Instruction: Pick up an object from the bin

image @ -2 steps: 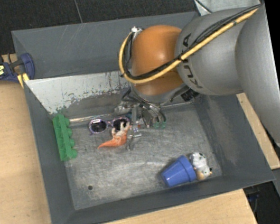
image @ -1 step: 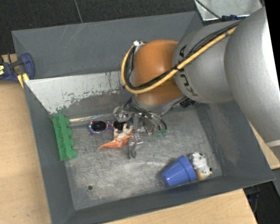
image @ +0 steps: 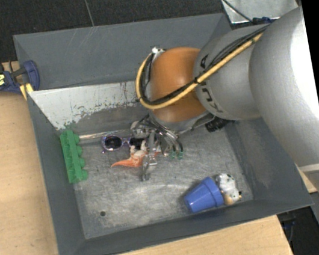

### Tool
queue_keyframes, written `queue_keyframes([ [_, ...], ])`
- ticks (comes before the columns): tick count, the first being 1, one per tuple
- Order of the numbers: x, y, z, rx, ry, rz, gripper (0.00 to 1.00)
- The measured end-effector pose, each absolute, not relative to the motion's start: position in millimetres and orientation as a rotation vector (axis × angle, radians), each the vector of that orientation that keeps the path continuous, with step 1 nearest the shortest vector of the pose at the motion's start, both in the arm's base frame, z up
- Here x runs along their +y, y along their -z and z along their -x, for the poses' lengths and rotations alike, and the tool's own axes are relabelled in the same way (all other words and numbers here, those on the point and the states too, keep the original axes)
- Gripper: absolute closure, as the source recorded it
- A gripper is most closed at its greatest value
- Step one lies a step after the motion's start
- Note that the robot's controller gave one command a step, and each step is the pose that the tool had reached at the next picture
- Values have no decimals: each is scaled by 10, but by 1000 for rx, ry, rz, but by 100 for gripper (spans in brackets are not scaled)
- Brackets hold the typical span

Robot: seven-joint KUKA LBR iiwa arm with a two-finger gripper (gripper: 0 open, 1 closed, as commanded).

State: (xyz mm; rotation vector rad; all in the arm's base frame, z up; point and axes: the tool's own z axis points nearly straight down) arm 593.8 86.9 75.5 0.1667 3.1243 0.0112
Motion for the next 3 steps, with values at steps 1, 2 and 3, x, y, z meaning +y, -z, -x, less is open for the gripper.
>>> queue_keyframes([
  [1,817,-764,-6022,3131,-2,99,0],
  [2,880,-829,-6007,3114,-9,-166,100],
  [3,879,-829,-6007,3113,-9,-166,100],
])
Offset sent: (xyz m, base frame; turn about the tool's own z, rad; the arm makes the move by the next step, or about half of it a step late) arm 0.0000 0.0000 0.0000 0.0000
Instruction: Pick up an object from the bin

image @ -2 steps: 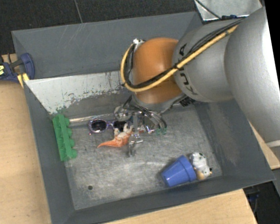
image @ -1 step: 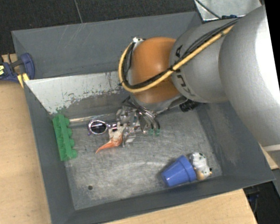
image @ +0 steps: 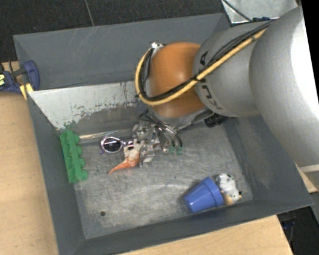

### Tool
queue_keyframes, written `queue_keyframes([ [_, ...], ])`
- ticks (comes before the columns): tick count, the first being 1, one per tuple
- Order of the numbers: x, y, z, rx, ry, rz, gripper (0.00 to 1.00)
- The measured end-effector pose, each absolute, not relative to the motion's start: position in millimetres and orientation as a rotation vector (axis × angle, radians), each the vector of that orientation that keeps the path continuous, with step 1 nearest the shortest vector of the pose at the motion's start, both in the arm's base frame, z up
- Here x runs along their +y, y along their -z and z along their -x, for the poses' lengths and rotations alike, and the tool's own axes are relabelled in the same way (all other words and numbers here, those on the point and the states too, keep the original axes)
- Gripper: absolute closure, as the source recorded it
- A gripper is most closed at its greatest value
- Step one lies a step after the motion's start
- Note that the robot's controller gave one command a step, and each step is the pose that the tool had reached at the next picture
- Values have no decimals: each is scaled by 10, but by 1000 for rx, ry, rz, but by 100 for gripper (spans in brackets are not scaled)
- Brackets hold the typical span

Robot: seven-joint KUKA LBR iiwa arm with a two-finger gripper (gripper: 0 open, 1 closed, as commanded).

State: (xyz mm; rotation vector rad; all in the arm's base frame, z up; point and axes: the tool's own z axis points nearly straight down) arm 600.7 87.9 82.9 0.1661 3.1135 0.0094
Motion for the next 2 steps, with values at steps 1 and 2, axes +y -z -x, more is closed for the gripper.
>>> queue_keyframes([
  [1,879,-852,-6004,3118,-8,-166,100],
  [2,875,-900,-5997,3127,-4,-166,100],
])
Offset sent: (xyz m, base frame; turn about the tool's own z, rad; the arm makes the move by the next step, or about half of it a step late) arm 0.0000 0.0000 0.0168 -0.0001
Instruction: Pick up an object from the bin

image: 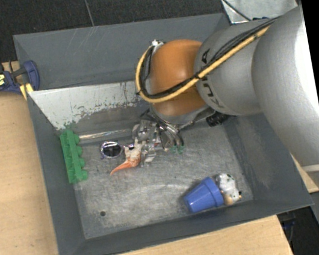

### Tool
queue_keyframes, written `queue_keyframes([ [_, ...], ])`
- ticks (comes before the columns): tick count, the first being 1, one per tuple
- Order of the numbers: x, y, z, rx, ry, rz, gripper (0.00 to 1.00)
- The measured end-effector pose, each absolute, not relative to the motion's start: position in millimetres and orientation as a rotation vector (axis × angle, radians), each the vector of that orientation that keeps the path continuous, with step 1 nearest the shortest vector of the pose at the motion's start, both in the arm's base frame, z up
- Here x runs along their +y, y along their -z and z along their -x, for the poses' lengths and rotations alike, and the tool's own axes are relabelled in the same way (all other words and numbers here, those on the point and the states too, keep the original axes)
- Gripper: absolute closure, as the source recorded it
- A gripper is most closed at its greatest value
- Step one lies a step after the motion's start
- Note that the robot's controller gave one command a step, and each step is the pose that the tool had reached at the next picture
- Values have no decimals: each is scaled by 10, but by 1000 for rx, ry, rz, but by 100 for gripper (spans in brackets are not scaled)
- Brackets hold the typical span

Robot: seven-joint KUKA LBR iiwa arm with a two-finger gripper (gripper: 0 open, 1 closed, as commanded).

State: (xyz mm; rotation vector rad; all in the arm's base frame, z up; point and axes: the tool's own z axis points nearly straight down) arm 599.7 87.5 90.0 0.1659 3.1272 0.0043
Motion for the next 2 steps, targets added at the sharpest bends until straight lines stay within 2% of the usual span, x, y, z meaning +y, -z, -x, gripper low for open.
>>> queue_keyframes([
  [2,868,-1040,-5978,3139,0,-167,100],
])
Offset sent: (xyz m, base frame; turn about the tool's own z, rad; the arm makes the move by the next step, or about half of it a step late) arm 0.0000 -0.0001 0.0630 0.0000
